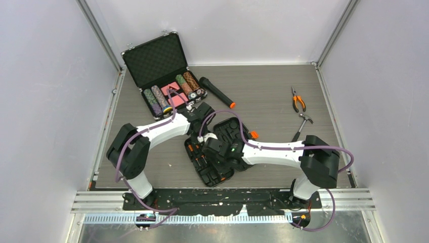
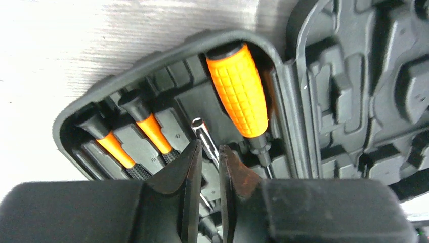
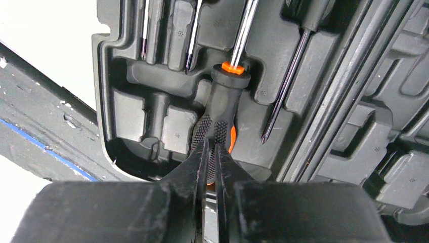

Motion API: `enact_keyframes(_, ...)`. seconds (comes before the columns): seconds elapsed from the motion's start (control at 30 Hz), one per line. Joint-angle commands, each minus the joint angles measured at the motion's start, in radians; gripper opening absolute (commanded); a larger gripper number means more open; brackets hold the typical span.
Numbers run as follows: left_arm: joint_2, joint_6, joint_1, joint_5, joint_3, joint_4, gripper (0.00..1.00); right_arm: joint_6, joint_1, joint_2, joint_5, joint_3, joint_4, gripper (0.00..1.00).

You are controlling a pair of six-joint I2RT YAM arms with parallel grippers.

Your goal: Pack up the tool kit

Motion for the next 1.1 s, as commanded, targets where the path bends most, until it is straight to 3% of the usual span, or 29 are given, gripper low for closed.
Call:
enact_keyframes(0.0,-0.062,-0.044,0.006,-0.103,0.003,0.102,0.21,0.024,0.017,0.032,-0.054,-0.053,-0.006,0.05)
enact_keyframes(0.2,0.003,-0.052,0.006,-0.131,0.038,0.059,0.24,0.024,0.017,0.032,-0.054,-0.055,-0.005,0.05)
enact_keyframes(0.53,0.077,-0.067,0.003,-0.091,0.051,0.043,0.0,0.027,0.017,0.027,-0.055,-0.056,-0.004,0.05)
enact_keyframes(1.07,0.359,-0.025,-0.082,-0.092,0.258,-0.135,0.0,0.027,0.007,0.02,-0.085,-0.053,0.022,0.05)
